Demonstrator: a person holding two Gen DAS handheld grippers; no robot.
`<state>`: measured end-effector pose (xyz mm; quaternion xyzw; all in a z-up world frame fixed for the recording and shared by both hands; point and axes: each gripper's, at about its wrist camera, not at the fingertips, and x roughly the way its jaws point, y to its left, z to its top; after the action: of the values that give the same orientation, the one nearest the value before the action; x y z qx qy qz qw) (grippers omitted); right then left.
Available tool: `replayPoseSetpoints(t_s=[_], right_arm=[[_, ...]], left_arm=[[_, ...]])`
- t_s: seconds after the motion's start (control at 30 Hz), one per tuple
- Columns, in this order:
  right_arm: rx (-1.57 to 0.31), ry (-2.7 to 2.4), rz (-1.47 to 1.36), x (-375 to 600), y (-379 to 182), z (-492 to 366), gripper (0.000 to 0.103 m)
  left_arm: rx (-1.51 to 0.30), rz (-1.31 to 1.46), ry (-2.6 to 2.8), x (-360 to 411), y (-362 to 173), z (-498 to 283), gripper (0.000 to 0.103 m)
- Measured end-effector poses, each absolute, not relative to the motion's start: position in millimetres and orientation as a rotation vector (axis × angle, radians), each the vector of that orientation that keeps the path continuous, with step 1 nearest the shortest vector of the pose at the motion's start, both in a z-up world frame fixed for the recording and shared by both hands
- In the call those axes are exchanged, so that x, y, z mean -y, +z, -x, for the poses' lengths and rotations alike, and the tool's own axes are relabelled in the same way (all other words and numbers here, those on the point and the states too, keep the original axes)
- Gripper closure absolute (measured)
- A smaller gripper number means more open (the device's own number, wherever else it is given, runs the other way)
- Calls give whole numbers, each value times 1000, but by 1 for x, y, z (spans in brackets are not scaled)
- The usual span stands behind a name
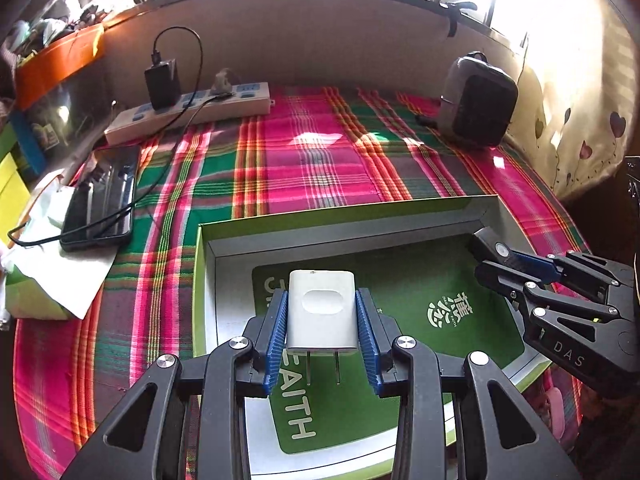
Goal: Organize rigid objects
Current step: 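Lower the charger into the green box and open the left tool while the right tool carries the remote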
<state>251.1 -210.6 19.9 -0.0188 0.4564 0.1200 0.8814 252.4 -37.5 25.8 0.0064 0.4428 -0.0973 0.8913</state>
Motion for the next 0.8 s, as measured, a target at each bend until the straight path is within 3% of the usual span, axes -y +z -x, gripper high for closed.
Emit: replayPoseSetpoints(t_s=[0.8], right_arm=[[-942,243,82,202,9,-256,75]], left_arm=[[-936,-28,-167,36,11,-260,70]])
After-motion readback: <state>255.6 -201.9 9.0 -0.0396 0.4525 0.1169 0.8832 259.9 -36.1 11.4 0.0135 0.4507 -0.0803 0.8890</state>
